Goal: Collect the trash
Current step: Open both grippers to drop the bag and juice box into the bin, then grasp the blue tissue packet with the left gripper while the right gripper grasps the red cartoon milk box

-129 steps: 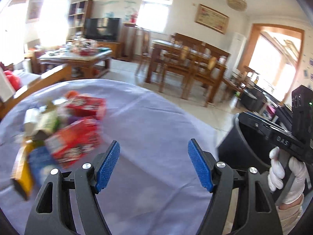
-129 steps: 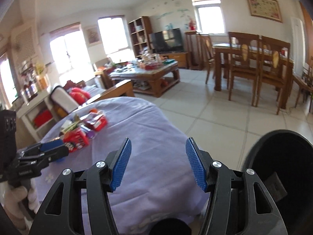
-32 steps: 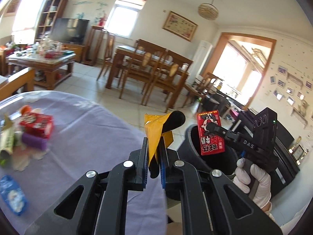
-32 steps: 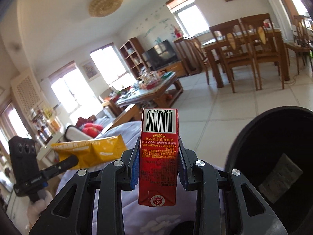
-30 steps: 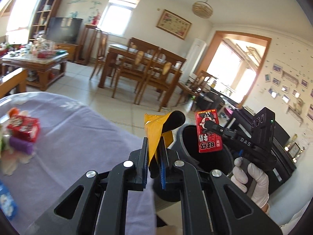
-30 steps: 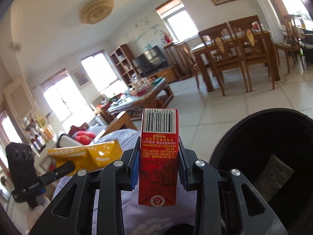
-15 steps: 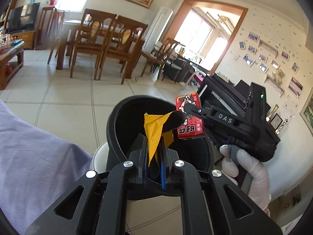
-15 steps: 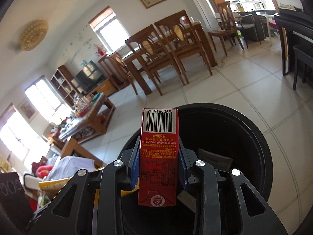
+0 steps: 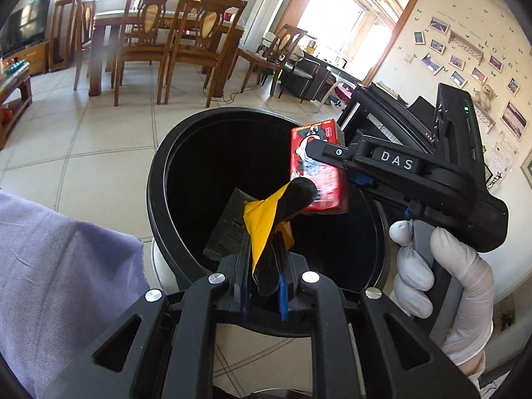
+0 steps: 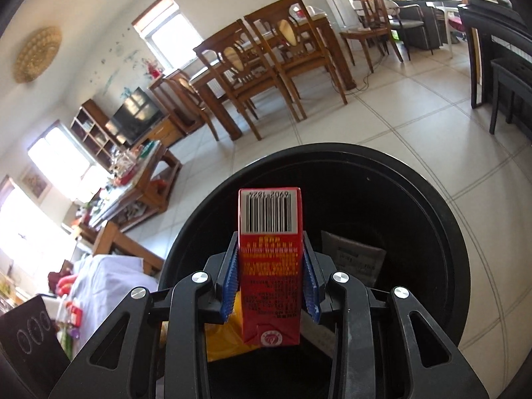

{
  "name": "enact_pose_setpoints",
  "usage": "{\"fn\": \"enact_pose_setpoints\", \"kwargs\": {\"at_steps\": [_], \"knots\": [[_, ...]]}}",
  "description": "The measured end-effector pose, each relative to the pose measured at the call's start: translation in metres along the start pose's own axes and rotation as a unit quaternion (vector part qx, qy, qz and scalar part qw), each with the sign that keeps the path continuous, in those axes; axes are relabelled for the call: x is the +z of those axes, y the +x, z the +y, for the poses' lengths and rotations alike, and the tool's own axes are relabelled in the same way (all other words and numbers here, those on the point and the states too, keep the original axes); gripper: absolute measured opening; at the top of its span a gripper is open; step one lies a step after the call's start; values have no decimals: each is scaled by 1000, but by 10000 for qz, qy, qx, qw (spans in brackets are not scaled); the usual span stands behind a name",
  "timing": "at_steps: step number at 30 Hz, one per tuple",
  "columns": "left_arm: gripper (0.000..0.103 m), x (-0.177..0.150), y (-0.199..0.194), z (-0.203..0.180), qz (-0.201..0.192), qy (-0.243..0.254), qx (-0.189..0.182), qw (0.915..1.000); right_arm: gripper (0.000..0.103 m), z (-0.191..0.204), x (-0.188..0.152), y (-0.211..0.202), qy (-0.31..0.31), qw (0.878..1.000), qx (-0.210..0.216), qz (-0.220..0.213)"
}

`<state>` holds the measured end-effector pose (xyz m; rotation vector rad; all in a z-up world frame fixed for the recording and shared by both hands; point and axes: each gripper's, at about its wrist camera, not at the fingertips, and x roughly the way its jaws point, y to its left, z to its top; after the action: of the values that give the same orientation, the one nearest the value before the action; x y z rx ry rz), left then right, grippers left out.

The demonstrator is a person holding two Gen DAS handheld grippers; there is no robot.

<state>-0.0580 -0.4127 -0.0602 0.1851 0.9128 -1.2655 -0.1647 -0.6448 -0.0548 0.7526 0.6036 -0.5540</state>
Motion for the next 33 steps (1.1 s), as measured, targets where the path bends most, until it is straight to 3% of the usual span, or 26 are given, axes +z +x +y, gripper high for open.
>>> {"fn": "enact_pose_setpoints", "kwargs": {"at_steps": [2, 3, 7, 18, 22, 28, 33], "knots": [[19, -1, -3, 0, 0, -1, 13, 10000, 44, 4, -1, 0, -8, 10000, -67, -6], [26, -1, -3, 1, 5, 1, 39, 10000, 56, 4, 0, 0, 15, 9999, -119, -34], [48, -2, -7, -2, -102, 33, 104, 9999, 59, 17, -9, -6, -68, 9998, -114, -114], [49, -13, -25, 2, -230, -21, 154, 9996, 59, 34, -14, -7, -378, 9992, 39, -128], [57, -22, -45, 13, -395, -146, 312, 9986, 59, 55, -19, -7, -643, 9977, 166, -111], [57, -46, -99, 37, -776, -435, 754, 9932, 59, 116, -40, -2, -1396, 9883, 609, 32], [58, -77, -158, 68, -1080, -857, 1389, 9807, 63, 188, -66, 9, -2176, 9685, 1159, 348]]}}
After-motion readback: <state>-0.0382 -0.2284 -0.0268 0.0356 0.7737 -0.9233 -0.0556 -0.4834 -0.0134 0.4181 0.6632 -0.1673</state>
